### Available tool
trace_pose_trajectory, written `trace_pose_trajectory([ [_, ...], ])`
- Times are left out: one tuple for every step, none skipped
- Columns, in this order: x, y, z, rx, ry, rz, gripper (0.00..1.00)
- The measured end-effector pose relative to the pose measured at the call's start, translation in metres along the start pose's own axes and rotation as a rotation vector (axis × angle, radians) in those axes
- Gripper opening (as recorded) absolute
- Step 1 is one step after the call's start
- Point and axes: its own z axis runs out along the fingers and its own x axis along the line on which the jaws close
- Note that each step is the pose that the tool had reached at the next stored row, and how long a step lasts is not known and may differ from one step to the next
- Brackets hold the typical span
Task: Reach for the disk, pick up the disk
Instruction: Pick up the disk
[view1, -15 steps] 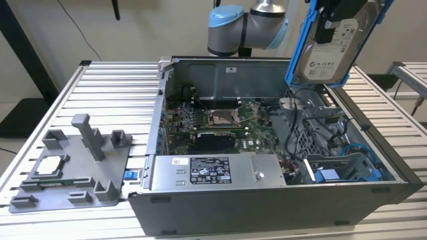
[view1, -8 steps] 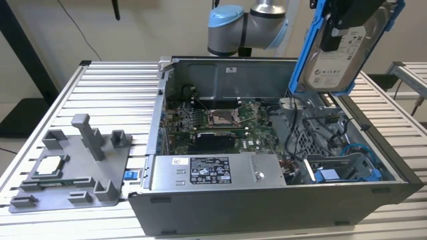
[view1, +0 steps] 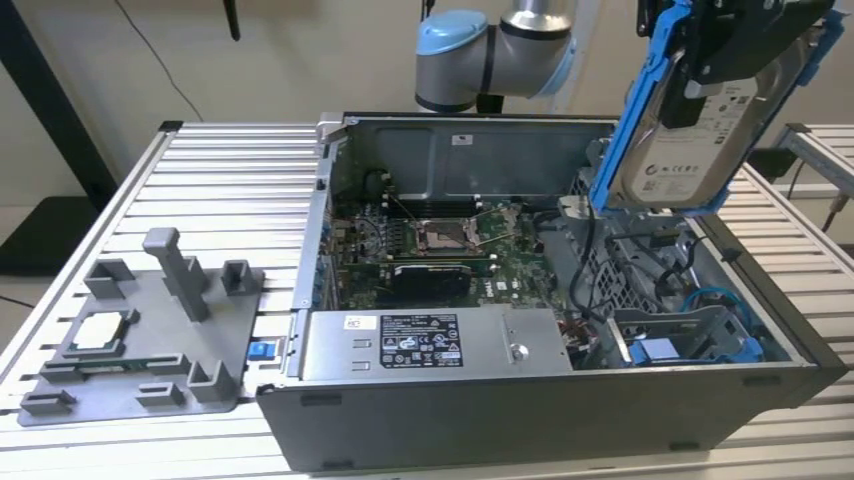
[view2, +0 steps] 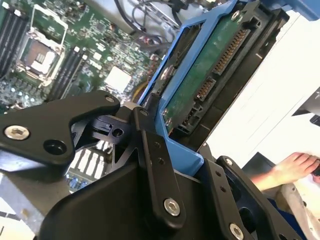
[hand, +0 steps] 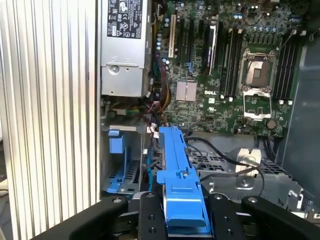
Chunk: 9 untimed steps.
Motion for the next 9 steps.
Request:
trace_pose_trajectory([
  [0.0045,0.0001,0.0007,-0.0002,-0.0002,0.0,0.0],
  [0.0089,0.0001,0.0013,-0.0005,-0.0001,0.0,0.0],
  [0.0133,0.0001,0.002,-0.0007,-0.0003,0.0,0.0],
  [0.0175,0.0001,0.0027,-0.0009,-0.0003,0.0,0.0],
  [0.0219,0.0001,0.0033,-0.0011,-0.0003,0.0,0.0],
  [0.0262,0.0001,0.0039,-0.0014,-0.0003,0.0,0.0],
  [0.0309,0.0001,0.0047,-0.0015,-0.0004,0.0,0.0],
  [0.0353,0.0001,0.0055,-0.0017,-0.0005,0.0,0.0],
  [0.0397,0.0,0.0063,-0.0018,-0.0006,0.0,0.0],
])
